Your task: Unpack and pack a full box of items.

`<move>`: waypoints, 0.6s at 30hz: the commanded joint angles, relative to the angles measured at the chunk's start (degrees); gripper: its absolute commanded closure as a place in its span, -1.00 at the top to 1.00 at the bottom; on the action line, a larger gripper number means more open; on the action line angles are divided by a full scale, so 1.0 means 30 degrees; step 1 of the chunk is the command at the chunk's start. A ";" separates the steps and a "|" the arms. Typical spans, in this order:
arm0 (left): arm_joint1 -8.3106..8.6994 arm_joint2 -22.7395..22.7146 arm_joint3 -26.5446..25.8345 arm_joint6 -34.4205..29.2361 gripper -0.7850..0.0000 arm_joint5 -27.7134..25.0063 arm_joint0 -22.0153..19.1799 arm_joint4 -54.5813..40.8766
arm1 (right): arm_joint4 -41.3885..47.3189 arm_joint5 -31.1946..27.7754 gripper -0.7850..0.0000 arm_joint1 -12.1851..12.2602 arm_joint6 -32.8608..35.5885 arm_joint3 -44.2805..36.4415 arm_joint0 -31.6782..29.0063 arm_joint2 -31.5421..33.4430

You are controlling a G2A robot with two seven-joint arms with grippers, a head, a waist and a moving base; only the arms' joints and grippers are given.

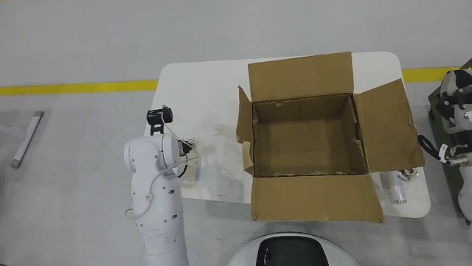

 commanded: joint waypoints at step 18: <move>0.0200 -0.1137 0.2626 0.0021 1.00 -0.1515 -0.1227 -0.3442 | 0.0000 0.0000 -1.00 0.0000 0.0000 0.0000 0.0000 0.0000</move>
